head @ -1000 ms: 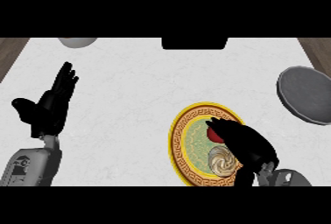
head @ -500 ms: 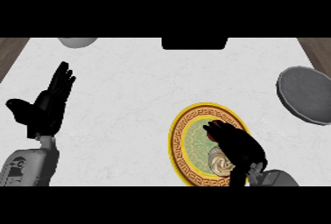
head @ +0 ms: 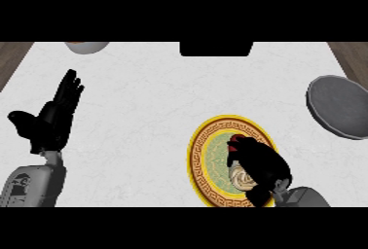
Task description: Pick the cupcake from the plate and place it in the pan
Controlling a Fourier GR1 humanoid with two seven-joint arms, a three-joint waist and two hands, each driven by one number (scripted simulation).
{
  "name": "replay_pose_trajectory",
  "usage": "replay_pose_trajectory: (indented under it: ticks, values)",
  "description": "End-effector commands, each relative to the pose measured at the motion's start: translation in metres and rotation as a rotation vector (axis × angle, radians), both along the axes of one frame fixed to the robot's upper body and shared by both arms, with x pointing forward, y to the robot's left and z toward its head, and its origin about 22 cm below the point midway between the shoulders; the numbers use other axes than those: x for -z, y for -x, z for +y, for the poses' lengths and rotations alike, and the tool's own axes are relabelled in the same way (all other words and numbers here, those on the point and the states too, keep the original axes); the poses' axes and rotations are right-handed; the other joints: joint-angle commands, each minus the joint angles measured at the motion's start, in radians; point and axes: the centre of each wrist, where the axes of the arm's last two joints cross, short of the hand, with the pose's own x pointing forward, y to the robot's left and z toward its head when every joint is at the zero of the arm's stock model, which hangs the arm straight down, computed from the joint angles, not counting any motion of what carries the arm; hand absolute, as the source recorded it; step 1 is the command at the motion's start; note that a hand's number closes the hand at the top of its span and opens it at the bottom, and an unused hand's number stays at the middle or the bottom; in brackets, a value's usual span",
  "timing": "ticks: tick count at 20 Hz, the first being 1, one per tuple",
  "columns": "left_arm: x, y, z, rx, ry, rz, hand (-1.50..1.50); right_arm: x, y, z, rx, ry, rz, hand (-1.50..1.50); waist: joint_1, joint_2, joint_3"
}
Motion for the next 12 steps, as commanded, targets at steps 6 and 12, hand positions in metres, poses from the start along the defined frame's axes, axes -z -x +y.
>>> replay_pose_trajectory:
  ticks: [6, 12]
  values:
    - [-0.013, -0.013, -0.007, 0.005, 0.0, 0.009, 0.0, 0.017, 0.015, 0.017, -0.026, -0.023, 0.016, 1.5, -0.004, 0.011, 0.008]
    - [-0.002, 0.005, 0.009, -0.011, -0.009, 0.004, 0.0, 0.018, 0.031, 0.031, 0.226, -0.051, -0.039, 1.5, -0.004, 0.009, 0.007]
